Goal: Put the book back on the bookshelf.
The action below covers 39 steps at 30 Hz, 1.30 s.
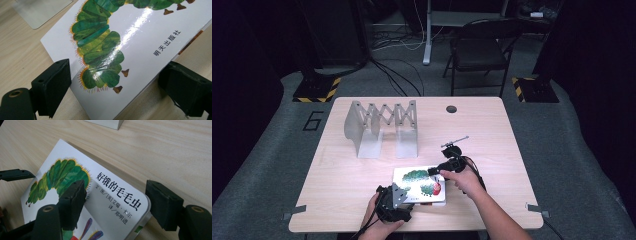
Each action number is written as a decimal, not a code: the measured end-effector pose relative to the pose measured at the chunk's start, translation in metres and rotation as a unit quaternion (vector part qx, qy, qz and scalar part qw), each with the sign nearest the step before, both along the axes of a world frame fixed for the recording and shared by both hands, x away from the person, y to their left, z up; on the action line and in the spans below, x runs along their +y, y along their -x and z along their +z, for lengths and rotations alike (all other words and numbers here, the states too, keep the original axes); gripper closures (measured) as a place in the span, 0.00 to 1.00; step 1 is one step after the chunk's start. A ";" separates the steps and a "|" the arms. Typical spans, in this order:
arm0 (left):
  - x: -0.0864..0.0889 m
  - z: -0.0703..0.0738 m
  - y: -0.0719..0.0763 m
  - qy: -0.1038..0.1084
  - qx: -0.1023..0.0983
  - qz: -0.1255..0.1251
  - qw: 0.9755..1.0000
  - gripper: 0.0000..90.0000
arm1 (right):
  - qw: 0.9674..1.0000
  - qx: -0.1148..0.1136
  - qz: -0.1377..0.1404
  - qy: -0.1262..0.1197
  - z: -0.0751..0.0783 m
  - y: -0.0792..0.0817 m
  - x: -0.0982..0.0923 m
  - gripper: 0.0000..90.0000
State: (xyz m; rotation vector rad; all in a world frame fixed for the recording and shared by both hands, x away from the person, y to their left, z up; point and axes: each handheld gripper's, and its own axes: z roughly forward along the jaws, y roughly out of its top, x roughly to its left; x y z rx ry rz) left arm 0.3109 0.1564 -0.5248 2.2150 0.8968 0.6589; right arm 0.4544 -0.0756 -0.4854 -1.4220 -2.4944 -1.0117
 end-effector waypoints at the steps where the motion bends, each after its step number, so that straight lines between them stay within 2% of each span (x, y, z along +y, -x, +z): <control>1: 0.000 0.000 0.000 0.000 0.000 0.000 1.000 0.12 | 1.000 0.000 0.002 0.001 0.000 -0.001 0.000 0.36; 6: 0.000 0.000 0.000 0.001 -0.002 -0.001 1.000 0.12 | 1.000 0.010 0.012 -0.006 -0.003 -0.004 0.001 0.36; 12: 0.000 -0.001 0.000 0.002 -0.002 -0.001 1.000 0.12 | 1.000 0.011 0.017 -0.010 -0.005 -0.004 0.002 0.35; 14: 0.000 -0.001 0.000 0.002 -0.002 -0.001 1.000 0.12 | 1.000 0.018 0.016 -0.011 -0.005 -0.004 0.002 0.35; 15: 0.000 -0.001 0.000 0.002 -0.002 -0.002 1.000 0.12 | 1.000 0.014 0.023 -0.010 -0.005 -0.006 0.001 0.35; 25: 0.001 0.000 -0.001 0.004 0.002 -0.008 1.000 0.12 | 0.999 0.019 0.025 -0.016 -0.006 -0.007 0.000 0.38; 27: 0.000 0.000 0.000 -0.001 -0.004 -0.001 1.000 0.12 | 0.999 0.019 0.025 -0.016 -0.005 -0.007 -0.001 0.38; 28: 0.000 0.000 0.000 0.000 -0.001 -0.004 1.000 0.12 | 0.999 0.018 0.026 -0.015 -0.005 -0.007 -0.001 0.38; 33: 0.002 0.001 -0.002 -0.006 0.004 0.016 1.000 0.13 | 0.999 0.017 0.027 -0.015 -0.005 -0.007 -0.001 0.39; 34: 0.003 0.001 -0.002 -0.002 0.000 0.025 1.000 0.13 | 0.999 0.017 0.028 -0.015 -0.005 -0.007 -0.002 0.39; 39: 0.008 0.000 -0.006 0.016 0.022 0.035 0.999 0.12 | 0.999 0.016 0.031 -0.015 -0.004 -0.006 -0.002 0.40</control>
